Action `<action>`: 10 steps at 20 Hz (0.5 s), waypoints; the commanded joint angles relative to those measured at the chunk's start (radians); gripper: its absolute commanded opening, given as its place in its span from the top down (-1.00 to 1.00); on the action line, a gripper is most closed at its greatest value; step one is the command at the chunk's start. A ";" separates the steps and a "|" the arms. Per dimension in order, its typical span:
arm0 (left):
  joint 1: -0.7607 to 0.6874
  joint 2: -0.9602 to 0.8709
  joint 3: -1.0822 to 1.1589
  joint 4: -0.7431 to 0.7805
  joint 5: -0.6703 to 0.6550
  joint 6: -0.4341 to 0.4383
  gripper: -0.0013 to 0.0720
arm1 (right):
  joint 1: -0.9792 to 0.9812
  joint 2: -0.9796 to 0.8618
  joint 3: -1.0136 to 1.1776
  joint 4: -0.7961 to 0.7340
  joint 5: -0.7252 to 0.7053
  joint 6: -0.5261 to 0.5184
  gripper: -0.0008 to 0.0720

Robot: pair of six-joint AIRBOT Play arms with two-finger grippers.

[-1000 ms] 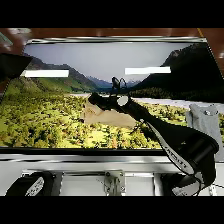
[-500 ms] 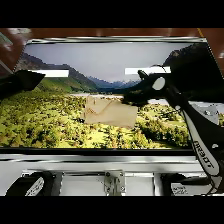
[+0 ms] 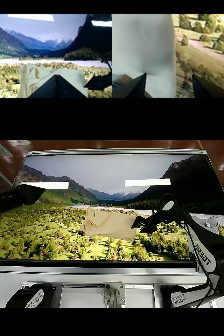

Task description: Fold the shirts.

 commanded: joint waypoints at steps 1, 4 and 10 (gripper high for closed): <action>-0.001 0.001 0.000 0.001 0.000 -0.019 0.85 | 0.032 -0.052 -0.010 0.172 -0.094 -0.093 -0.91; -0.001 0.001 0.000 0.001 0.000 -0.019 0.85 | 0.029 -0.053 -0.008 0.199 -0.153 -0.092 0.10; -0.001 0.001 0.000 0.001 0.000 -0.019 0.85 | -0.087 0.009 0.129 0.201 0.045 -0.272 0.81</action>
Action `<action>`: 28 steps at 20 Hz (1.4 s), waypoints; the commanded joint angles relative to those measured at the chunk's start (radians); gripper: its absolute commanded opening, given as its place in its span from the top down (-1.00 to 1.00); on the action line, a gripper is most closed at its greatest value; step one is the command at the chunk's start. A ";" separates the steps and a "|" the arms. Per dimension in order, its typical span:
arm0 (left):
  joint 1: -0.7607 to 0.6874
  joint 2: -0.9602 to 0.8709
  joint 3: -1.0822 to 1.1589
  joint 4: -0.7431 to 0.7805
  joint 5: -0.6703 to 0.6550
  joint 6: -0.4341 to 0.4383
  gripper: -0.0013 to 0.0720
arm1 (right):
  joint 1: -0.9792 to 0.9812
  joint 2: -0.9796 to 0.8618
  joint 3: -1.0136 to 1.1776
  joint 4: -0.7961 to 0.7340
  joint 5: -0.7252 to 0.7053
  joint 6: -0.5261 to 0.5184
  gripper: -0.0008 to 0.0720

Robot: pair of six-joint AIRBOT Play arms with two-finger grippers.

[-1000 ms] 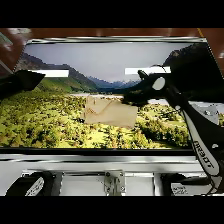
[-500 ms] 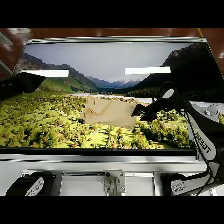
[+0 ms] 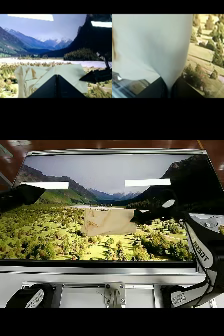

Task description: Fold the shirts.

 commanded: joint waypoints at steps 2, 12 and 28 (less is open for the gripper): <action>0.000 0.001 0.000 0.000 0.000 -0.001 0.85 | -0.175 0.099 0.140 0.014 0.176 -0.082 0.81; 0.000 0.001 0.000 0.000 -0.001 -0.011 0.85 | -0.953 0.364 0.228 -0.193 0.344 0.106 0.81; -0.052 0.001 -0.001 0.002 -0.001 -0.015 0.85 | -1.295 0.539 0.174 -0.522 0.497 0.262 0.81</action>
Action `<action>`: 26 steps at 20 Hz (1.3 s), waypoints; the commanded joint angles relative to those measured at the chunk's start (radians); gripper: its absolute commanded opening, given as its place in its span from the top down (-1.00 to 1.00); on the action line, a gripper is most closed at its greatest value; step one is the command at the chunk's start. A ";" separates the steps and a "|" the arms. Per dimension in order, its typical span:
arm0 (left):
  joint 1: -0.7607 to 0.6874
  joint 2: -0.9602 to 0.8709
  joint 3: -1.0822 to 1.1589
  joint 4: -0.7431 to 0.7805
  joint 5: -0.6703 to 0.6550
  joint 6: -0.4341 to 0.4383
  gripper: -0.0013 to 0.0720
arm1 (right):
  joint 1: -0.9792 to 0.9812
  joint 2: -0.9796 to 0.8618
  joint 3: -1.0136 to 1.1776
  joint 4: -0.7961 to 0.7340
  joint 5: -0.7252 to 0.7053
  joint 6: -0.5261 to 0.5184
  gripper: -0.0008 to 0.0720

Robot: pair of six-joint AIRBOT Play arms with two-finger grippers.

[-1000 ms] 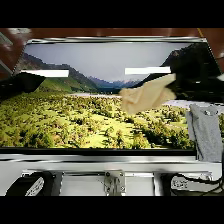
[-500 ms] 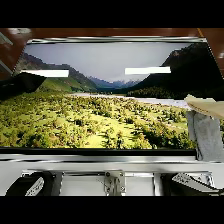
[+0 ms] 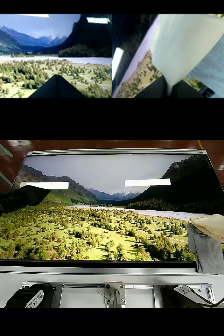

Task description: Fold the shirts.

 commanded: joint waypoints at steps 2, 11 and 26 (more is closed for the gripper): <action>-0.003 0.001 0.000 0.001 -0.007 0.003 0.85 | 0.004 0.089 -0.159 -0.211 0.027 0.057 0.81; -0.003 0.001 0.000 0.004 -0.030 0.003 0.85 | 0.004 0.116 -0.407 -0.301 -0.076 0.033 -0.89; -0.317 -0.520 0.265 0.682 -0.451 -0.370 -0.75 | 0.909 -0.006 -0.042 -0.321 -0.203 0.086 -0.89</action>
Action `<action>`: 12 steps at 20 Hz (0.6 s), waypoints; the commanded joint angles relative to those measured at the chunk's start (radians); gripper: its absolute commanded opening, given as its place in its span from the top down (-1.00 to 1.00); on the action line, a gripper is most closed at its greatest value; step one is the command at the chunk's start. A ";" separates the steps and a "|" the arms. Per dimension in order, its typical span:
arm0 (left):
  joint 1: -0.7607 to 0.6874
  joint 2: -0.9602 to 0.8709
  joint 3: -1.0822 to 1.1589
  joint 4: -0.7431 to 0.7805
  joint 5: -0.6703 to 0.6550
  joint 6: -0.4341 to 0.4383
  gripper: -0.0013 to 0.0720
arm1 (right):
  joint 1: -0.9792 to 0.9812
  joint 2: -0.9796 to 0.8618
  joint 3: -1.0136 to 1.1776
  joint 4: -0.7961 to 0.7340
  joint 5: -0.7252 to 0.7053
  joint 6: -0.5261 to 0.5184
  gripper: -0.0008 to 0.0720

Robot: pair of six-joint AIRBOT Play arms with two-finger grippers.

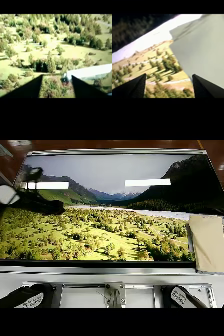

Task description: Fold the shirts.

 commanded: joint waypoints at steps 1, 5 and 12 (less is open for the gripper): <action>-0.113 -0.186 0.094 0.096 -0.169 -0.059 -0.88 | 0.283 -0.091 0.013 -0.037 0.062 0.080 -0.89; -0.162 -0.200 0.094 0.098 -0.127 -0.064 -0.85 | 0.413 -0.151 0.013 -0.053 0.151 0.051 -0.89; -0.161 -0.195 0.094 0.101 -0.024 -0.064 -0.85 | 0.457 -0.150 0.013 -0.023 0.137 0.052 -0.89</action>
